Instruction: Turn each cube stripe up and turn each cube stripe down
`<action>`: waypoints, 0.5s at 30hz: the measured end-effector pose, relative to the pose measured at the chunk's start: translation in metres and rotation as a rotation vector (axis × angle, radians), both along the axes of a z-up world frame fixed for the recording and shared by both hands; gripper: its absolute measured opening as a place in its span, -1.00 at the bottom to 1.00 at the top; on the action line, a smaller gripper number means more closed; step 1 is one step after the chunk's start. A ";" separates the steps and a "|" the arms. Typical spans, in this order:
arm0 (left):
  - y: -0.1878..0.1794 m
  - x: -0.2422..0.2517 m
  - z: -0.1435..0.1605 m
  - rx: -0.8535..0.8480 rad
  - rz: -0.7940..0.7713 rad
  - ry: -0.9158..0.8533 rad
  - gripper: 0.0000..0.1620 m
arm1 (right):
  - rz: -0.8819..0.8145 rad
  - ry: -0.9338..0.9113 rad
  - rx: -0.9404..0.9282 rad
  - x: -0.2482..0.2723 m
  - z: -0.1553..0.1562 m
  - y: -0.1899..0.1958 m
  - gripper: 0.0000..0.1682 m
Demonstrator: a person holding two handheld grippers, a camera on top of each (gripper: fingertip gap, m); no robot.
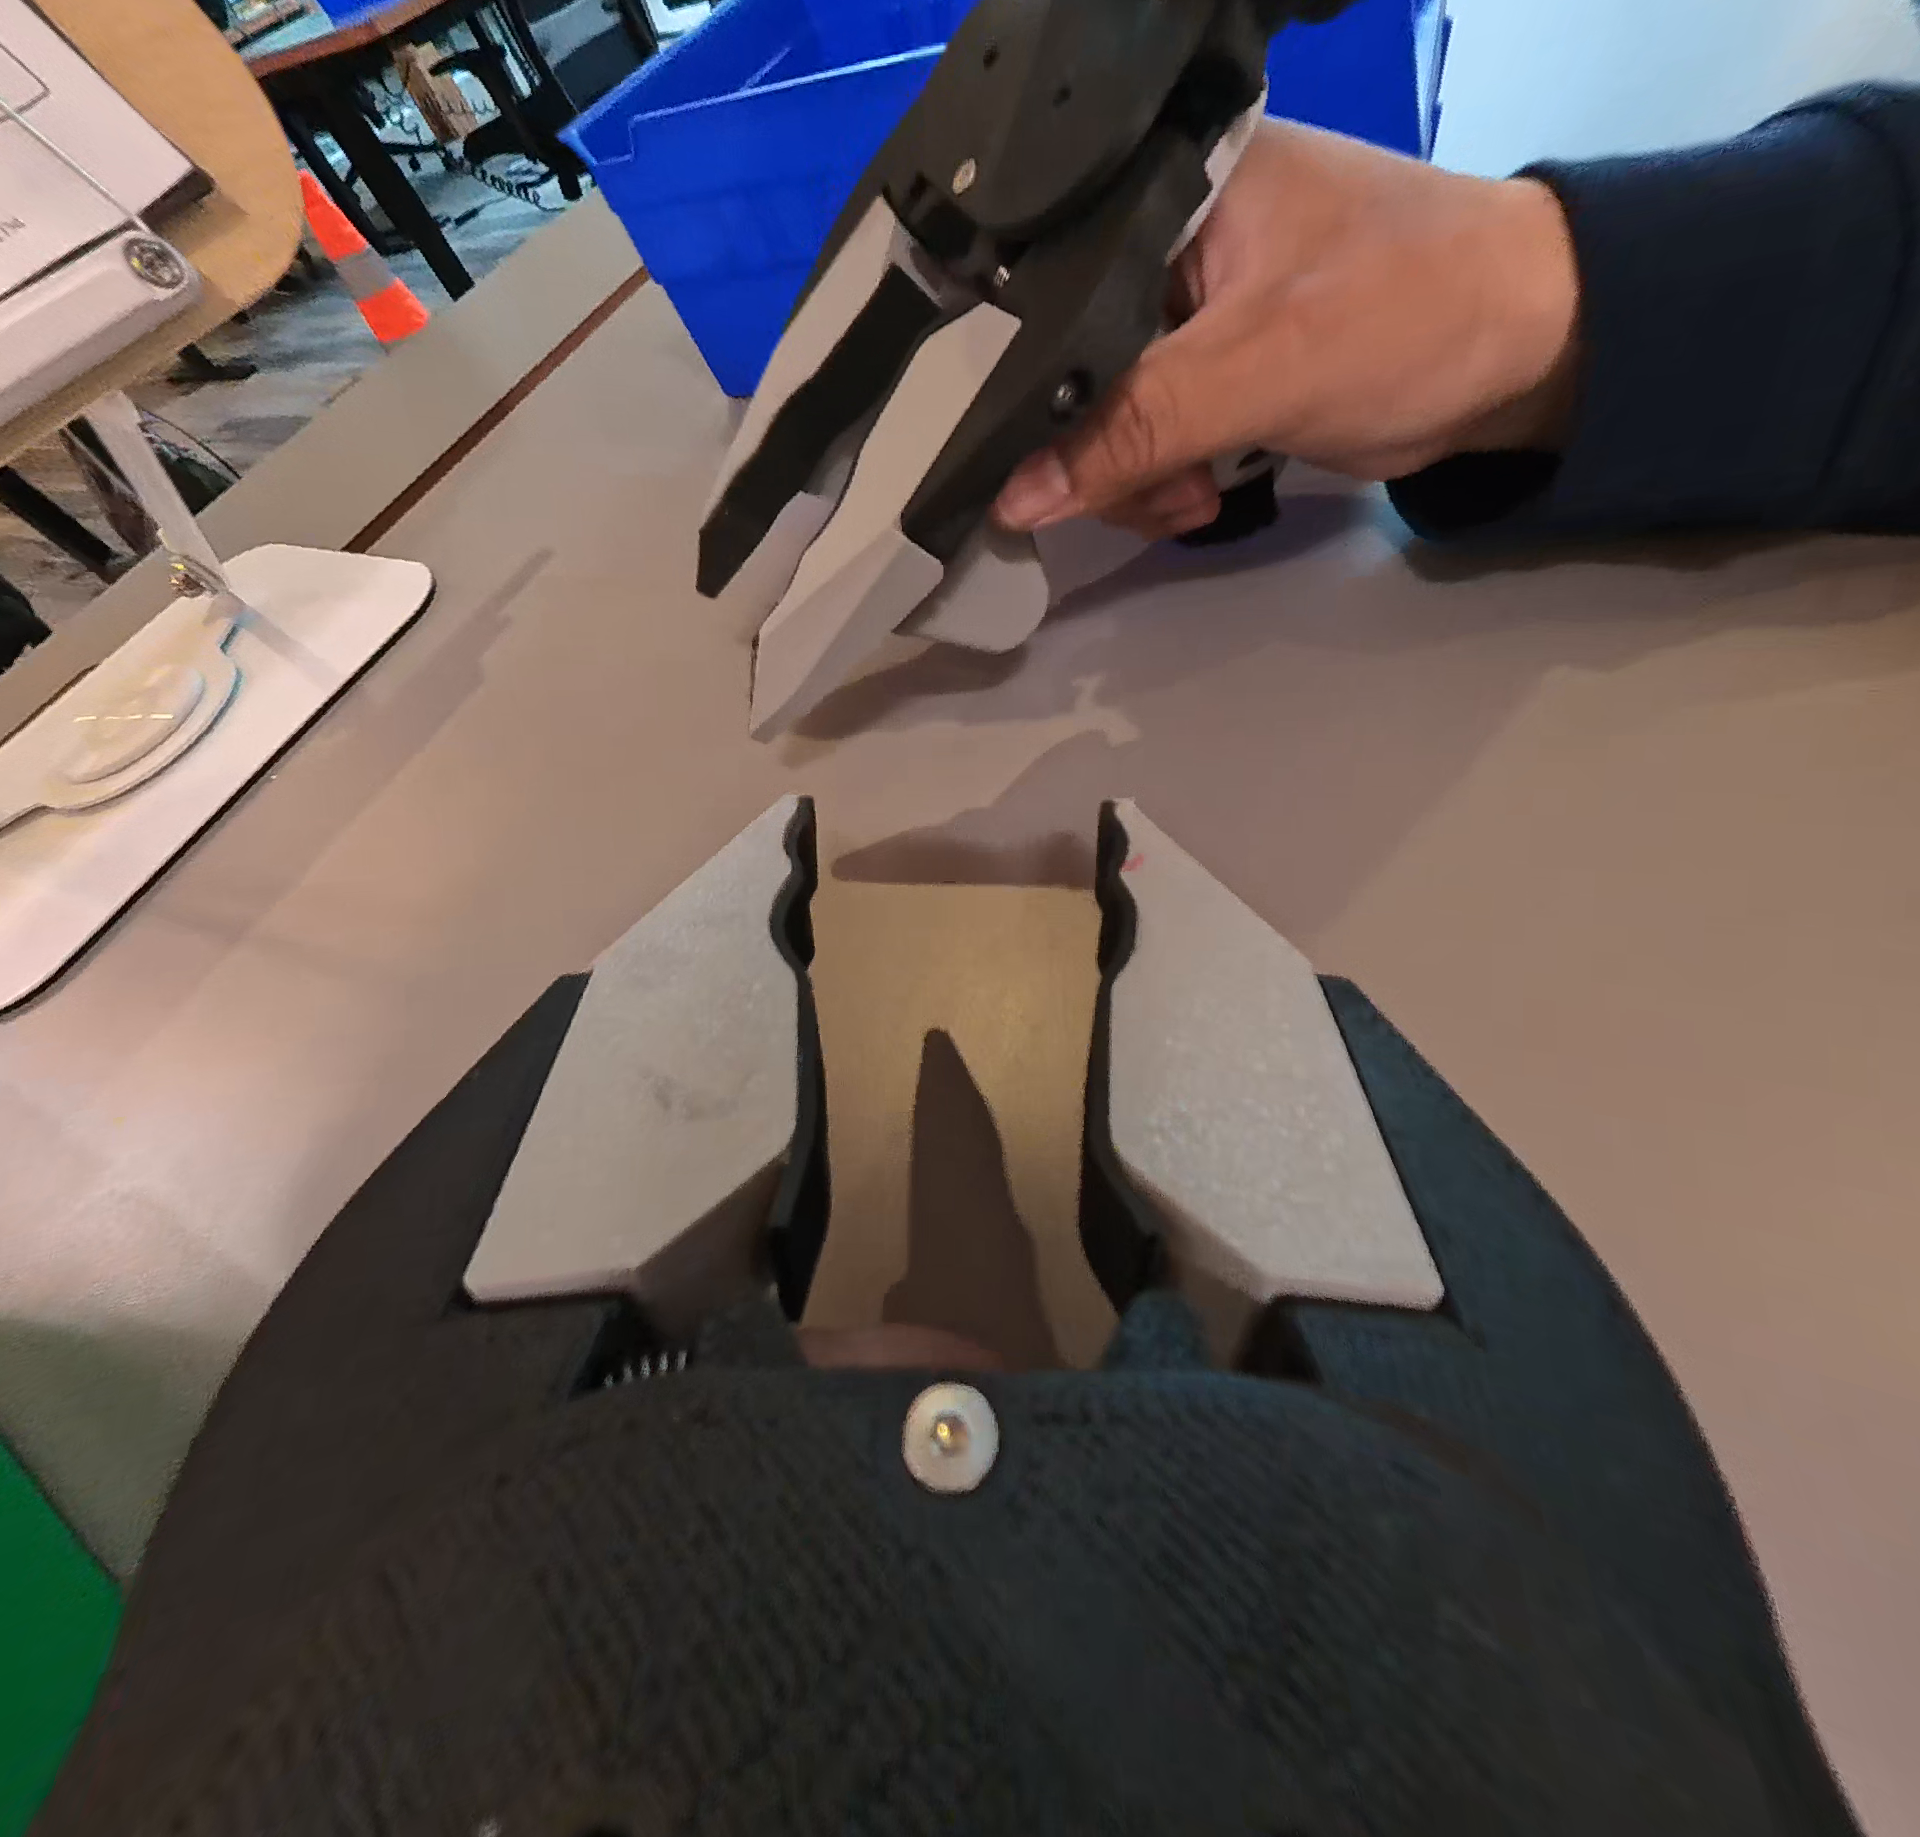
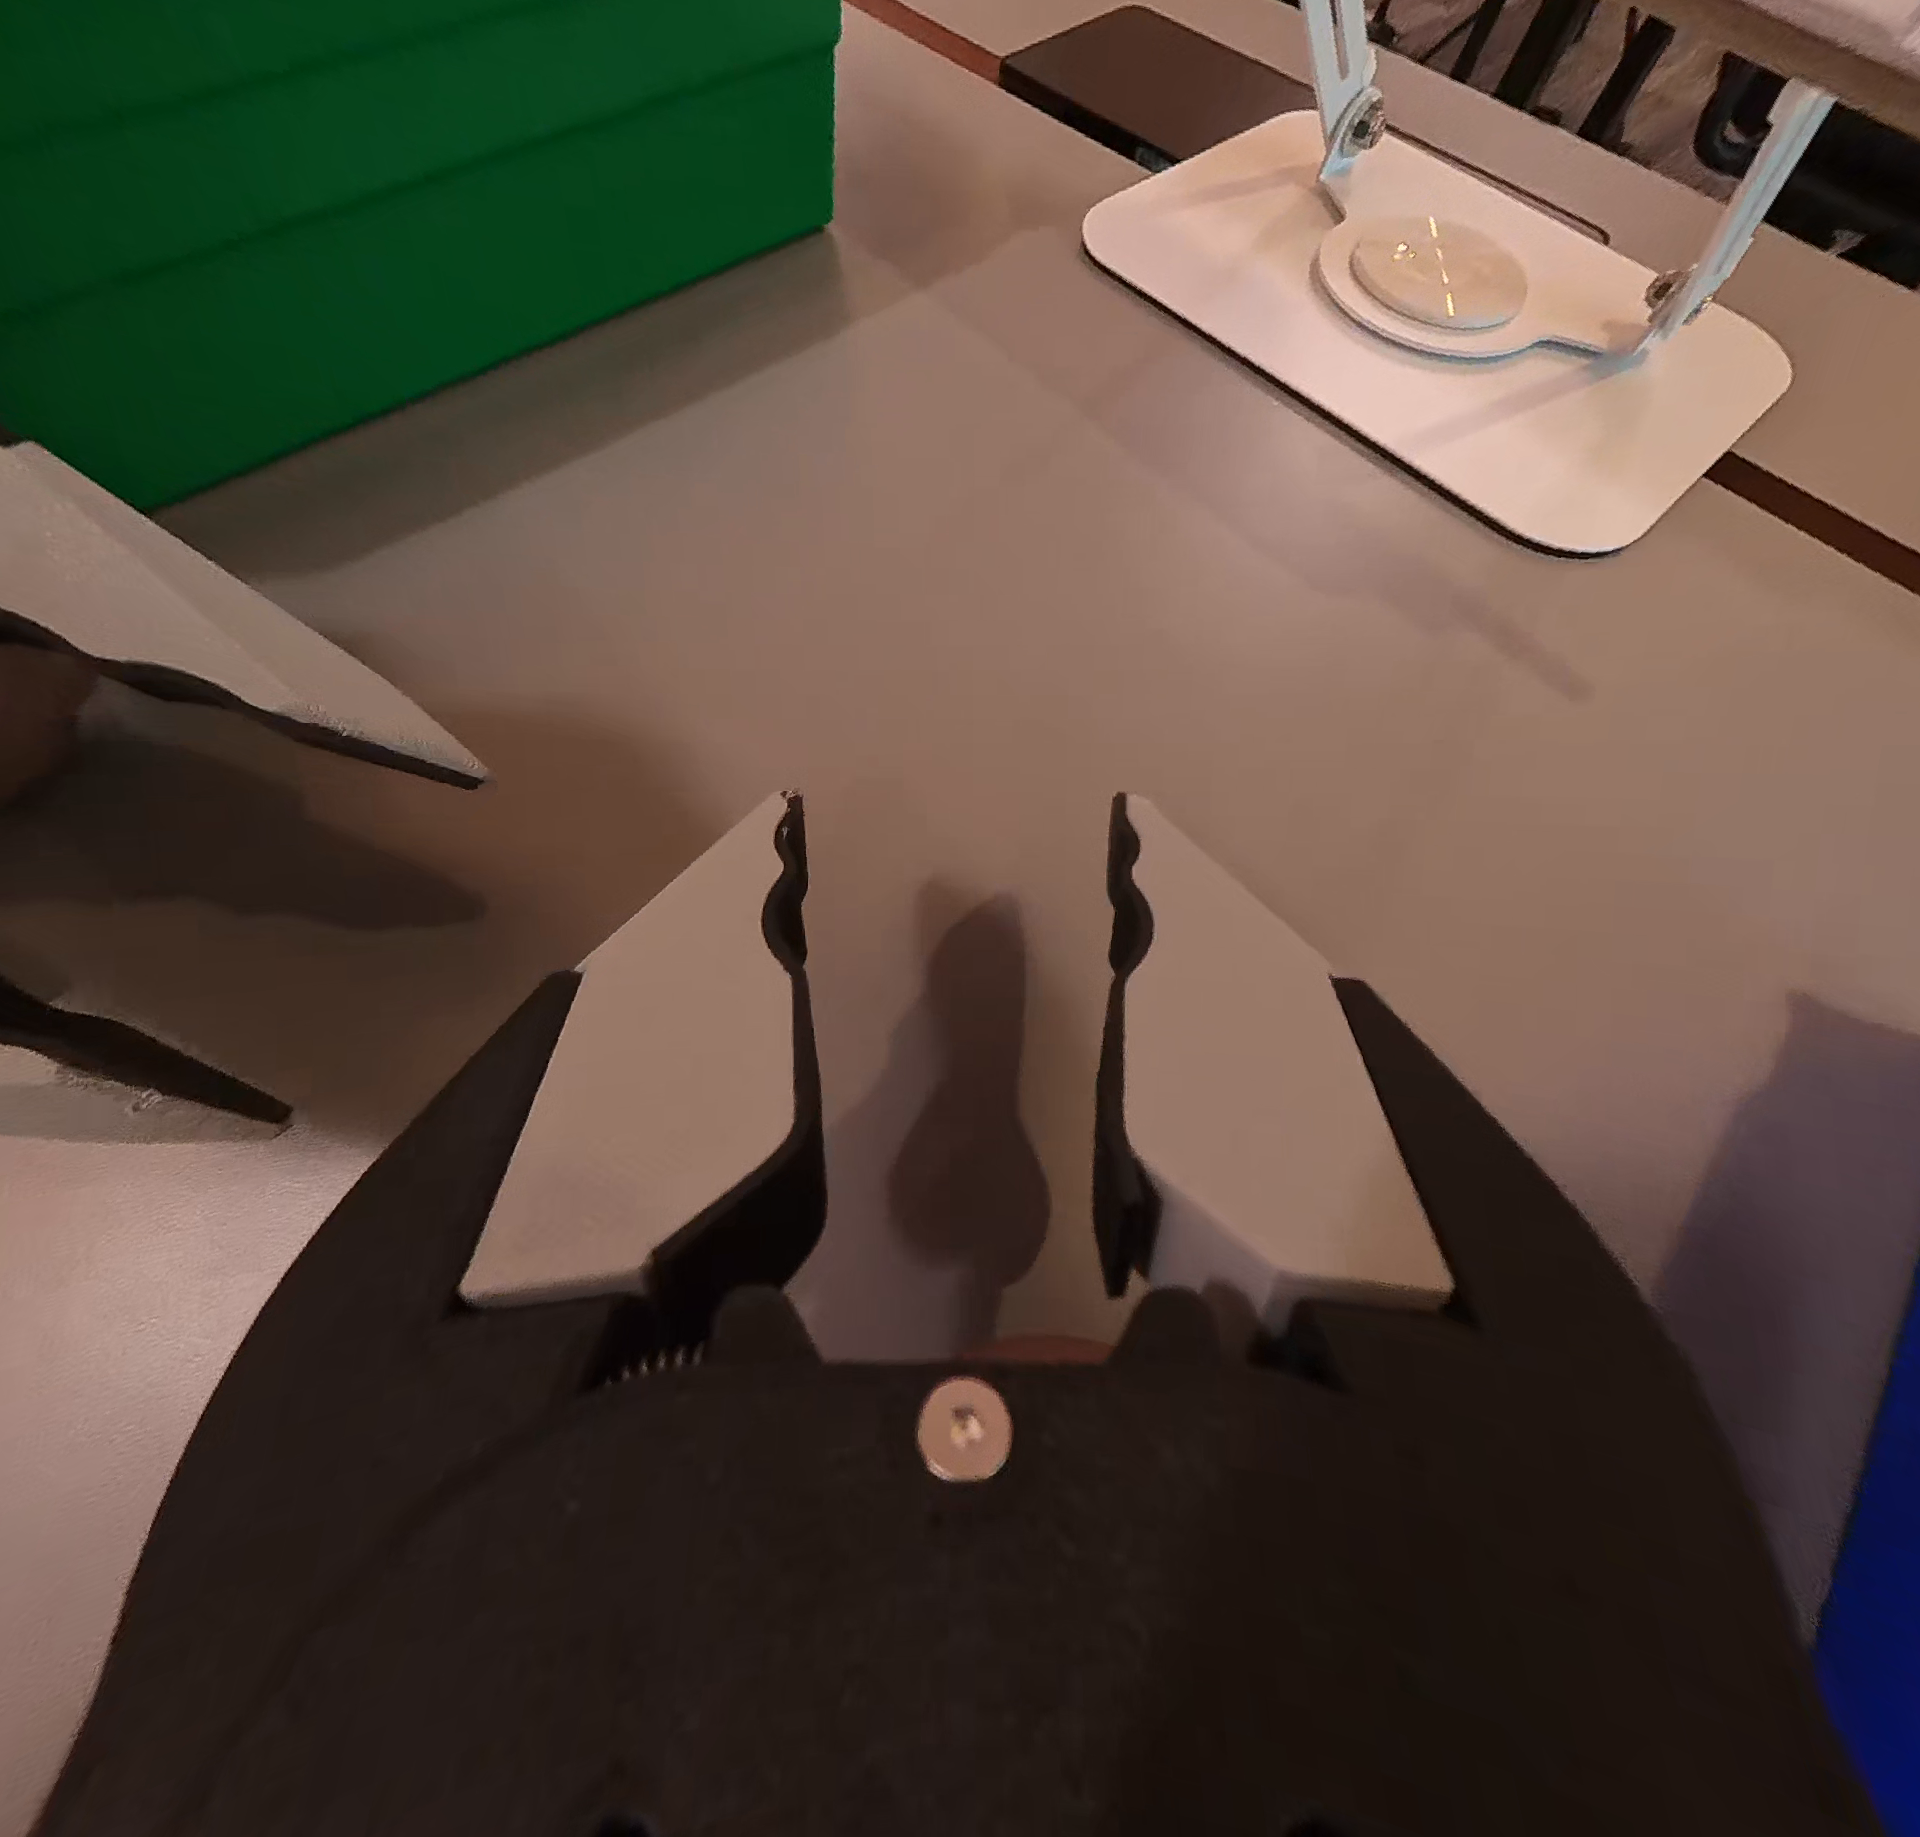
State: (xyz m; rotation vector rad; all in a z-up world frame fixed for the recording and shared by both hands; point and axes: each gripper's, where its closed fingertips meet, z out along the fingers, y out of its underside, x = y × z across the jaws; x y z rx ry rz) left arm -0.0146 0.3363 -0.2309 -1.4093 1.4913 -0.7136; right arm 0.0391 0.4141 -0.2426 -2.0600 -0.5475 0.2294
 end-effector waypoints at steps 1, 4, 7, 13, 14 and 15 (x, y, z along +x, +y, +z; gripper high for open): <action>-0.001 0.000 0.001 -0.001 -0.005 -0.007 -0.35 | 0.003 0.001 -0.006 -0.001 -0.002 0.000 -0.34; 0.000 -0.001 0.002 0.007 0.002 -0.015 -0.36 | 0.009 -0.003 -0.004 -0.002 -0.004 -0.001 -0.35; 0.005 -0.002 0.001 -0.005 0.036 -0.008 -0.37 | 0.017 0.014 0.003 -0.006 -0.004 -0.001 -0.38; 0.010 -0.004 0.004 -0.050 0.053 -0.032 -0.38 | 0.042 0.013 -0.011 -0.013 -0.008 -0.002 -0.40; 0.010 -0.004 0.004 -0.055 0.051 -0.031 -0.38 | 0.044 0.014 -0.009 -0.013 -0.008 -0.002 -0.40; 0.009 -0.004 0.003 -0.056 0.049 -0.028 -0.38 | 0.045 0.016 -0.009 -0.013 -0.008 -0.002 -0.40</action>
